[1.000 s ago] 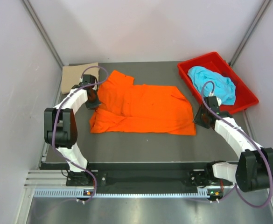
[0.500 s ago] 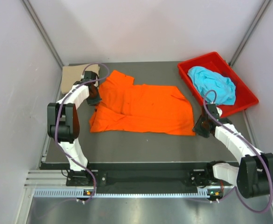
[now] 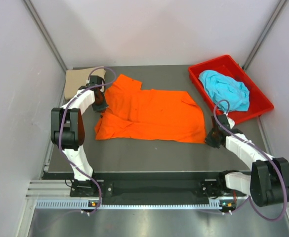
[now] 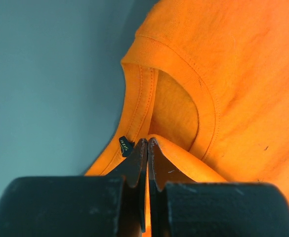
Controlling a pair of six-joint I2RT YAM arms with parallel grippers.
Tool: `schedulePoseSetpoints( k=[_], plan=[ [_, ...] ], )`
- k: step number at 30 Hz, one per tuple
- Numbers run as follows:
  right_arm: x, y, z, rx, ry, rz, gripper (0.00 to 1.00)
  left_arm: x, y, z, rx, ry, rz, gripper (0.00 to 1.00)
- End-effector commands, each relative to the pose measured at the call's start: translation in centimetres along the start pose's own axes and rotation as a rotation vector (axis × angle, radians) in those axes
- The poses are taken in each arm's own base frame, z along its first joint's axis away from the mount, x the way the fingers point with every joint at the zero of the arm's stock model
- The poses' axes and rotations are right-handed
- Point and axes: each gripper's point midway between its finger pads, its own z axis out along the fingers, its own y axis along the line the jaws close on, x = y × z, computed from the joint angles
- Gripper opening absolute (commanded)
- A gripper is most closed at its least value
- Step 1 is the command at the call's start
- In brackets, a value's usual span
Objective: Fold and stack the t-shirts
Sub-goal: Fold the tshirt
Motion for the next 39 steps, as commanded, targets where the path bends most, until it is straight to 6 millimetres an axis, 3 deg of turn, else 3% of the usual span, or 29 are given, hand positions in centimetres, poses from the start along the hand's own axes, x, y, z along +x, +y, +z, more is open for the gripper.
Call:
schedulePoseSetpoints(
  k=[1, 2, 6, 12, 15, 16, 19, 21, 23, 26, 27, 28, 29, 30, 31, 32, 37, 39],
  plan=[
    [-0.8, -0.7, 0.7, 0.045, -0.055, -0.002, 0.08, -0.9, -0.4, -0.6, 0.022, -0.033, -0.002, 0.00],
    [-1.2, -0.8, 0.6, 0.055, -0.071, -0.005, 0.01, -0.9, -0.3, -0.6, 0.017, -0.035, 0.001, 0.00],
    [-1.8, -2.7, -0.4, 0.146, -0.103, -0.024, 0.00, -0.8, -0.3, -0.9, 0.015, -0.029, 0.007, 0.00],
    [-2.2, -2.8, -1.7, 0.141, -0.135, 0.018, 0.00, -1.2, -1.0, -1.5, 0.050, -0.033, 0.010, 0.00],
    [-2.3, -1.6, -2.2, 0.080, -0.124, 0.015, 0.00, -1.1, -1.2, -1.4, 0.057, -0.013, 0.030, 0.09],
    [-2.2, -1.0, -2.5, 0.051, -0.118, 0.028, 0.01, -1.3, -1.2, -1.6, 0.058, -0.018, 0.037, 0.22],
    [-1.2, 0.9, -3.1, -0.042, -0.061, 0.072, 0.32, -2.3, -0.8, -3.1, 0.042, -0.060, 0.032, 0.36],
    [-0.8, 1.8, -3.2, -0.079, -0.039, 0.092, 0.37, -2.7, -0.3, -4.2, 0.016, -0.086, 0.014, 0.44],
    [-1.0, 2.3, -3.0, -0.094, -0.044, 0.129, 0.40, -3.3, 0.4, -6.0, -0.010, -0.135, -0.024, 0.44],
    [-1.4, 2.8, -2.7, -0.112, -0.065, 0.153, 0.40, -1.9, 1.2, -7.7, -0.034, -0.120, -0.096, 0.41],
    [-1.5, 2.9, -2.6, -0.109, -0.064, 0.156, 0.40, -0.4, 1.2, -7.4, -0.023, -0.100, -0.113, 0.40],
    [-1.4, 2.7, -2.1, -0.090, -0.058, 0.165, 0.40, 0.0, 0.7, -8.6, 0.029, -0.120, -0.120, 0.40],
    [-1.3, 2.6, -1.9, -0.081, -0.057, 0.167, 0.40, 0.9, 0.8, -8.6, 0.043, -0.116, -0.129, 0.40],
    [-1.3, 2.6, -1.6, -0.077, -0.053, 0.168, 0.40, 3.2, 1.2, -7.9, 0.042, -0.076, -0.151, 0.40],
    [-1.1, 2.4, -1.2, -0.064, -0.043, 0.169, 0.40, 3.3, 0.9, -8.7, 0.082, -0.113, -0.162, 0.39],
    [-1.1, 2.5, -1.1, -0.064, -0.046, 0.169, 0.39, 5.6, 1.0, -8.0, 0.098, -0.067, -0.166, 0.39],
    [-0.9, 1.9, -0.4, -0.028, -0.045, 0.164, 0.38, 8.7, 1.2, -8.4, 0.142, -0.041, -0.212, 0.39],
    [-1.1, 1.3, -0.2, -0.006, -0.066, 0.156, 0.33, 9.4, 1.6, -8.5, 0.126, -0.042, -0.220, 0.39]
  ],
)
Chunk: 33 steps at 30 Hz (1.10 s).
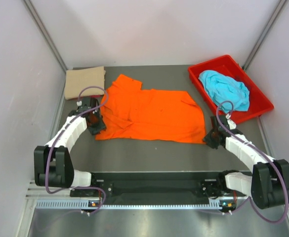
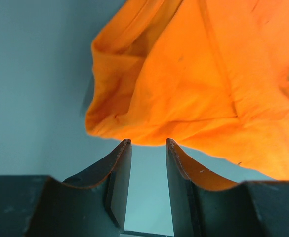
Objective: Fold and stack the t-shirts
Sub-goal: Fold the tshirt
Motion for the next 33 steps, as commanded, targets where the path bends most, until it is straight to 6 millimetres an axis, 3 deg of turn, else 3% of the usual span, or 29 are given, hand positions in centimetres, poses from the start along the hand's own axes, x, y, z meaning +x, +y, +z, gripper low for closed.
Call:
schedulePoseSetpoints(
  k=[1, 4, 12, 16, 18, 19, 22, 27, 33],
  plan=[
    [-1.6, 0.2, 0.2, 0.015, -0.089, -0.005, 0.22, -0.7, -0.9, -1.0, 0.055, -0.066, -0.046, 0.39],
    [-2.4, -0.6, 0.5, 0.057, -0.128, -0.034, 0.00, -0.2, 0.2, -1.4, 0.014, -0.103, -0.063, 0.40],
    [-3.5, -0.8, 0.1, 0.077, -0.178, -0.056, 0.00, 2.0, 0.7, -0.9, 0.022, -0.115, -0.086, 0.45],
    [-3.2, 0.7, -1.1, -0.005, -0.142, -0.050, 0.00, 2.5, 0.9, 0.3, 0.005, -0.100, -0.103, 0.50],
    [-2.7, 1.1, -1.5, -0.026, -0.119, -0.018, 0.10, 2.6, 1.7, 0.9, -0.037, -0.107, -0.113, 0.51],
    [-2.3, 1.3, -1.7, -0.042, -0.102, -0.010, 0.24, 2.4, 1.9, 1.1, -0.047, -0.115, -0.117, 0.51],
    [-1.8, 1.5, -1.6, -0.062, -0.085, 0.011, 0.34, 2.2, 2.3, 1.8, -0.072, -0.136, -0.140, 0.51],
    [-1.3, 1.7, -0.2, -0.063, -0.068, 0.023, 0.35, 1.8, 2.5, 3.1, -0.098, -0.150, -0.152, 0.49],
    [-0.6, 0.8, 1.8, 0.014, -0.028, -0.008, 0.30, 1.3, 3.1, 4.0, -0.159, -0.145, -0.119, 0.39]
  ],
)
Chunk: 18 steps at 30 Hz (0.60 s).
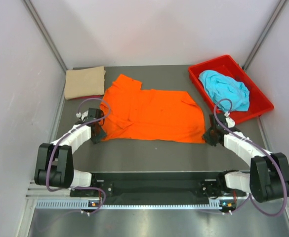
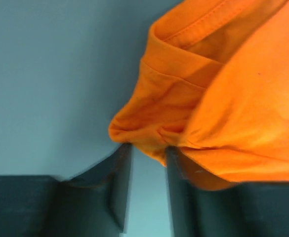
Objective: Fold and stack the t-shirts
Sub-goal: Fold the tshirt
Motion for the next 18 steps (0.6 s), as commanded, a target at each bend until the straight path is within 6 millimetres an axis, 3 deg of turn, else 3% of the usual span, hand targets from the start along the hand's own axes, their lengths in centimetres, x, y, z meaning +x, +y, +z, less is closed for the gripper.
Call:
schedulePoseSetpoints(
  k=[1, 2, 3, 10, 13, 18],
  plan=[
    [0.3, -0.5, 0.9, 0.039, 0.004, -0.023, 0.15, -2.2, -0.6, 0.1, -0.010, -0.075, 0.002, 0.33],
    [0.2, -0.9, 0.9, 0.054, -0.002, -0.028, 0.04, -2.4, -0.4, 0.0, -0.018, -0.081, 0.021, 0.12],
    [0.0, -1.1, 0.7, 0.063, -0.013, -0.037, 0.00, -2.6, -0.3, -0.1, -0.026, -0.086, 0.026, 0.00],
    [-1.9, -3.4, -1.0, 0.169, -0.092, -0.088, 0.00, -4.3, 1.3, -1.1, -0.126, -0.147, 0.058, 0.00],
    [-1.4, -3.5, -1.2, 0.157, -0.073, -0.099, 0.00, -2.9, 0.9, -0.7, -0.093, -0.089, 0.062, 0.00],
    [-0.4, -4.4, -1.3, 0.160, -0.053, -0.110, 0.00, -1.2, 2.5, -0.5, -0.144, -0.043, 0.059, 0.00]
  ],
)
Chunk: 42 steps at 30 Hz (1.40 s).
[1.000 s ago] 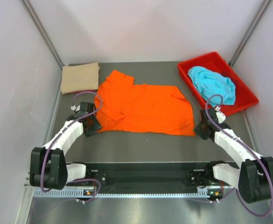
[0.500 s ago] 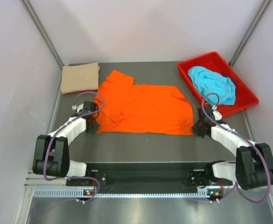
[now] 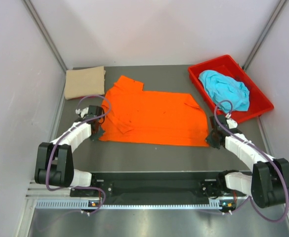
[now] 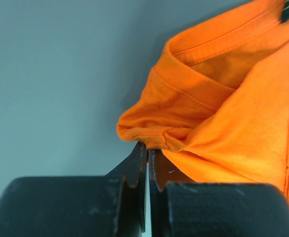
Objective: Fold and stack the t-shirts
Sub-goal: Fold the tshirt
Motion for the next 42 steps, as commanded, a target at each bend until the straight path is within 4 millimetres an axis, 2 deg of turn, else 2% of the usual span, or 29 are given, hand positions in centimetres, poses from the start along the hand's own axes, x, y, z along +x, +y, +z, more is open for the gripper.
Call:
schedulePoseSetpoints(
  k=[1, 5, 7, 8, 11, 12, 14, 15, 17, 18, 20, 21, 22, 23, 25, 26, 27, 28, 29, 30, 31, 32, 33, 34, 35, 36, 37, 38, 42],
  plan=[
    [-0.1, -2.0, -0.4, 0.062, -0.030, -0.037, 0.00, 1.3, 2.1, 0.0, -0.075, 0.019, 0.007, 0.00],
    [0.1, -2.3, -0.5, 0.058, -0.035, -0.041, 0.00, 0.9, 2.0, -0.8, -0.058, -0.004, -0.020, 0.00],
    [0.1, -1.7, -0.5, 0.031, -0.029, -0.056, 0.00, 0.7, 1.8, -1.4, -0.048, 0.003, -0.021, 0.01],
    [0.1, -1.4, -0.6, 0.011, -0.026, -0.086, 0.00, 0.5, 1.7, -1.6, -0.039, 0.003, -0.020, 0.11],
    [-0.5, -0.6, -1.2, -0.016, -0.029, -0.133, 0.22, -0.8, 0.8, -2.9, -0.003, -0.013, -0.019, 0.44],
    [-0.9, 0.0, -1.6, -0.038, -0.030, -0.145, 0.30, -2.2, 0.1, -3.8, 0.023, -0.040, -0.020, 0.45],
    [-1.7, 0.8, -2.5, -0.081, -0.057, -0.178, 0.35, -3.5, -0.9, -4.8, 0.071, -0.065, 0.004, 0.47],
    [-2.3, 1.4, -3.1, -0.112, -0.075, -0.181, 0.38, -5.2, -1.7, -5.8, 0.102, -0.093, -0.005, 0.48],
    [-3.0, 3.0, -4.5, -0.205, -0.121, -0.233, 0.40, -6.1, -3.7, -6.6, 0.205, -0.074, 0.005, 0.50],
    [-3.5, 4.5, -5.2, -0.282, -0.146, -0.248, 0.42, -7.5, -4.4, -7.1, 0.258, -0.075, -0.026, 0.51],
    [-4.1, 6.2, -6.3, -0.355, -0.196, -0.311, 0.45, -8.1, -5.6, -6.7, 0.336, -0.017, -0.055, 0.51],
    [-5.2, 7.6, -7.2, -0.394, -0.242, -0.317, 0.46, -9.1, -5.8, -7.0, 0.405, 0.024, -0.112, 0.50],
    [-4.9, 9.1, -7.8, -0.443, -0.254, -0.355, 0.47, -9.2, -5.7, -6.3, 0.409, 0.056, -0.141, 0.49],
    [-5.7, 11.4, -8.7, -0.508, -0.298, -0.402, 0.48, -10.1, -4.9, -5.9, 0.412, 0.053, -0.180, 0.49],
    [-4.0, 15.1, -10.3, -0.624, -0.299, -0.532, 0.48, -10.7, -3.8, -4.9, 0.387, 0.051, -0.214, 0.49],
    [-4.1, 17.9, -11.3, -0.676, -0.317, -0.572, 0.48, -11.5, -2.5, -4.4, 0.364, 0.034, -0.253, 0.49],
    [-3.5, 19.7, -12.1, -0.712, -0.322, -0.616, 0.49, -11.6, -1.8, -3.9, 0.349, 0.036, -0.277, 0.49],
    [-1.6, 21.8, -13.3, -0.763, -0.327, -0.701, 0.49, -11.9, -1.0, -3.5, 0.327, 0.029, -0.326, 0.48],
    [-1.2, 24.6, -13.9, -0.791, -0.347, -0.736, 0.49, -12.2, 0.9, -2.7, 0.295, 0.032, -0.399, 0.48],
    [-0.8, 26.1, -14.1, -0.779, -0.377, -0.763, 0.49, -12.5, 1.6, -2.3, 0.292, 0.033, -0.454, 0.48],
    [2.6, 27.9, -12.9, -0.774, -0.347, -0.881, 0.49, -12.4, 1.9, -2.0, 0.302, 0.055, -0.531, 0.47],
    [2.6, 30.9, -14.8, -0.815, -0.385, -0.902, 0.49, -12.7, 3.6, -1.4, 0.278, 0.052, -0.609, 0.47],
    [4.7, 32.5, -15.3, -0.829, -0.380, -0.959, 0.47, -12.3, 4.4, -0.7, 0.259, 0.055, -0.662, 0.47],
    [5.8, 34.0, -15.2, -0.829, -0.380, -1.011, 0.47, -12.3, 4.7, -0.5, 0.257, 0.059, -0.714, 0.47],
    [7.1, 36.6, -14.4, -0.809, -0.366, -1.053, 0.46, -12.0, 5.4, 0.0, 0.249, 0.059, -0.746, 0.47],
    [8.2, 37.9, -14.2, -0.810, -0.364, -1.087, 0.46, -12.1, 5.5, 0.2, 0.250, 0.053, -0.762, 0.47],
    [10.3, 39.0, -14.4, -0.823, -0.365, -1.155, 0.46, -12.3, 5.6, 0.3, 0.251, 0.046, -0.777, 0.48],
    [11.5, 41.0, -13.8, -0.811, -0.372, -1.185, 0.46, -12.3, 5.7, 0.5, 0.249, 0.047, -0.783, 0.48],
    [16.7, 44.6, -13.9, -0.855, -0.381, -1.325, 0.48, -12.1, 5.9, 1.1, 0.251, 0.079, -0.777, 0.48]
  ],
)
